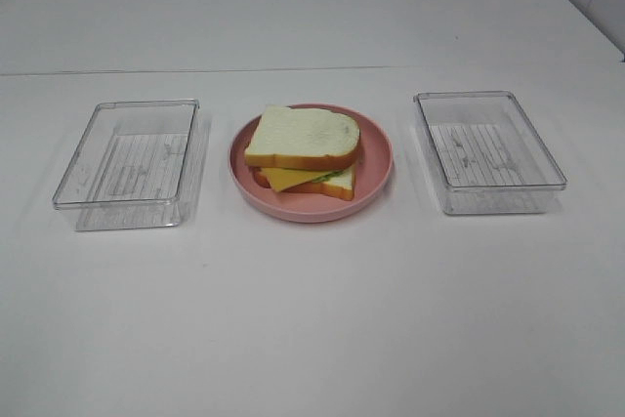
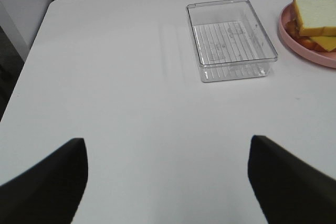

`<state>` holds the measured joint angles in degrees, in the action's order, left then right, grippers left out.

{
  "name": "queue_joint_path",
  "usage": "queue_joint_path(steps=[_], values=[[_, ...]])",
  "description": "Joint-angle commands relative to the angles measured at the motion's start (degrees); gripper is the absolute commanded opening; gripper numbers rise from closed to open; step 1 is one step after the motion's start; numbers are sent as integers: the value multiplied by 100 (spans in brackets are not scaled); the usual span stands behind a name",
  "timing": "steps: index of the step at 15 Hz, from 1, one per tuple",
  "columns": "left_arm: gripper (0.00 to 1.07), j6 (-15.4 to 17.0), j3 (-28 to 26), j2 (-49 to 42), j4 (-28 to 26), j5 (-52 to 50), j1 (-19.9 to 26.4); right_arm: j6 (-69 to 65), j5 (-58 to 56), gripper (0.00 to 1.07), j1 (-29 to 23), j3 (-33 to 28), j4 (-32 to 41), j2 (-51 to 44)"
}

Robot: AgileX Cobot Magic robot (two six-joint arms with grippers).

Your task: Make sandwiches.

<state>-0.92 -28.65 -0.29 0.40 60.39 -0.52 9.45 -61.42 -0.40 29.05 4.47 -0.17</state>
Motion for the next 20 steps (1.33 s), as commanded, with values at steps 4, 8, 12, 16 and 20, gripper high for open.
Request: queue_joint_path(steps=[4,8,12,16,20], values=[[79,-6,11,-120,6,-57,11,40,57,75,34,-23,17,-86],[79,0,11,-120,-11,-57,11,40,57,75,34,-23,17,-86],[79,-11,11,-120,-304,-57,11,40,57,75,34,-23,17,-86],[79,-11,11,-120,-304,-57,11,40,57,75,34,-23,17,-86],[79,-11,11,-120,-304,-57,11,40,57,75,34,-23,17,-86]])
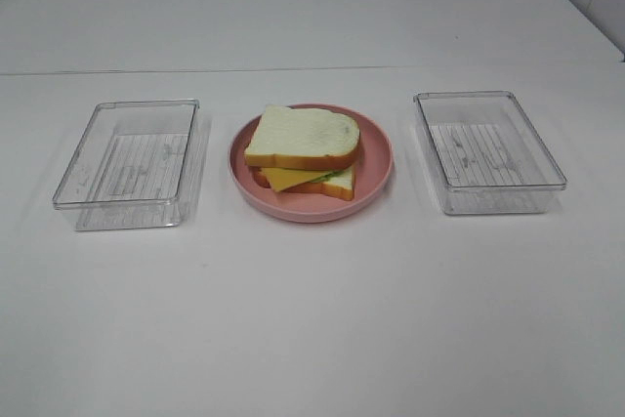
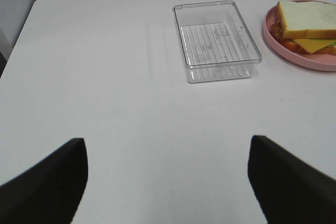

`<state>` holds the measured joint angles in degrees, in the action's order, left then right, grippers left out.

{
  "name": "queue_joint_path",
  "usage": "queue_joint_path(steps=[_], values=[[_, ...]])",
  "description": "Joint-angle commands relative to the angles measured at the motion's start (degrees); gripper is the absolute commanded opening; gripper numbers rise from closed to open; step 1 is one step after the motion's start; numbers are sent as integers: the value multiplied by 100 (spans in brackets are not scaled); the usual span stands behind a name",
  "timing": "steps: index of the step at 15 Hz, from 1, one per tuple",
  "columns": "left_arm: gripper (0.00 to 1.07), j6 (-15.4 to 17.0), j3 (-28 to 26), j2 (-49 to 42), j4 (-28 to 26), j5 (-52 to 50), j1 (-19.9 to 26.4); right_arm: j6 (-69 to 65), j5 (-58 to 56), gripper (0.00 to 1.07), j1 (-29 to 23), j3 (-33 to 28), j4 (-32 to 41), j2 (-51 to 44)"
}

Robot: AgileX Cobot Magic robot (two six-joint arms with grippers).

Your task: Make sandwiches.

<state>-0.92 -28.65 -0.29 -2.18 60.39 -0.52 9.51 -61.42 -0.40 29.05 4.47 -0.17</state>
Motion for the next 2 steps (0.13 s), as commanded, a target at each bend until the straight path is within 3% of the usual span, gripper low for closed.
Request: queue_joint_path(steps=[1,2], values=[[79,-11,11,-120,-46,-57,11,34,57,75,34,-23,17,-86],[79,-11,11,-120,-46,-57,11,34,57,75,34,-23,17,-86]])
